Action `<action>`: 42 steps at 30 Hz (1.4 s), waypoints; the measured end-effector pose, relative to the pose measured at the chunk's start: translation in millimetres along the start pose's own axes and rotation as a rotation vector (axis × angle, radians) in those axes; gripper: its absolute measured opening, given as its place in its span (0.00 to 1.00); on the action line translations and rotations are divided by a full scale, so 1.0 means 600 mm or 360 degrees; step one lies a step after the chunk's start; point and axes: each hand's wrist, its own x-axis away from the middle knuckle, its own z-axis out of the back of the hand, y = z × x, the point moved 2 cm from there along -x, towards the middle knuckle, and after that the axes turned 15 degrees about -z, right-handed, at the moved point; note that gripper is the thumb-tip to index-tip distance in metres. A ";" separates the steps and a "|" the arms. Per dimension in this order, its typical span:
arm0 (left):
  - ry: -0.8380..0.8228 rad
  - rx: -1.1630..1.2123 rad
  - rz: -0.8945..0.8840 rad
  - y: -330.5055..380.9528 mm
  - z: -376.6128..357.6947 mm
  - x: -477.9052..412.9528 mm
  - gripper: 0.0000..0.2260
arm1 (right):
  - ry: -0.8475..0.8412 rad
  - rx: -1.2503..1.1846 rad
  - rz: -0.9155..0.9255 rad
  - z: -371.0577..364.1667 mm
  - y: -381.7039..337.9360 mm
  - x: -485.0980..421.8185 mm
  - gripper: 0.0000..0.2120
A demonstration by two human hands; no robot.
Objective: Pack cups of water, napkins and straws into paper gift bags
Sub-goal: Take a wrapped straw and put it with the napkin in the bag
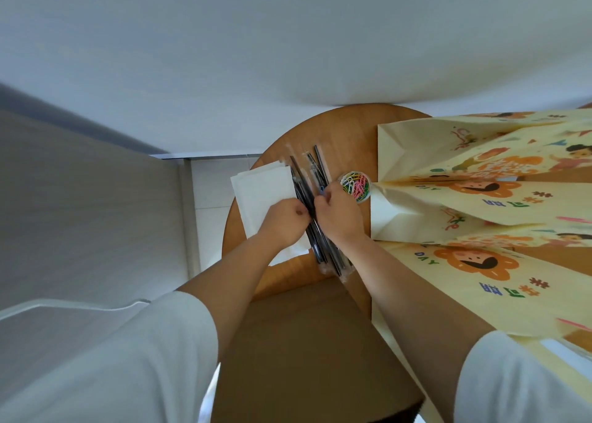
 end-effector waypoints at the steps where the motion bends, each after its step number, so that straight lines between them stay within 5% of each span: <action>1: 0.0043 0.0023 -0.0026 0.007 0.005 0.006 0.08 | -0.0051 -0.0027 0.0039 0.005 0.000 0.008 0.05; 5: 0.0187 0.0140 -0.0189 0.038 0.023 0.044 0.19 | -0.0264 -0.0043 0.0109 0.024 -0.006 0.040 0.09; 11: 0.0465 0.0080 -0.0481 0.095 0.031 0.154 0.06 | -0.0360 -0.0016 0.0370 0.071 0.006 0.143 0.10; 19: 0.0714 0.0769 -0.0550 0.172 -0.003 0.355 0.07 | -0.0362 -0.0717 0.0637 0.151 0.061 0.351 0.06; 26: 0.0964 0.0491 -0.0584 0.181 -0.026 0.479 0.05 | -0.0229 -0.0826 0.0717 0.185 0.115 0.439 0.06; 30: 0.1235 0.0522 -0.0465 0.139 -0.050 0.535 0.12 | -0.0148 -0.0769 0.0774 0.193 0.154 0.468 0.04; 32: 0.1155 0.0539 -0.0467 0.110 -0.073 0.561 0.17 | -0.0143 -0.0735 0.0792 0.193 0.179 0.479 0.04; 36: 0.0861 -0.0444 -0.0488 0.090 -0.113 0.583 0.31 | -0.0286 -0.0495 0.0829 0.175 0.221 0.499 0.08; 39: 0.0984 -0.0560 -0.0532 0.106 -0.130 0.564 0.42 | -0.0259 -0.0234 0.0941 0.148 0.227 0.510 0.10; 42: 0.1104 -0.0569 -0.0532 0.113 -0.137 0.531 0.31 | -0.0043 0.0103 0.1162 0.121 0.220 0.510 0.07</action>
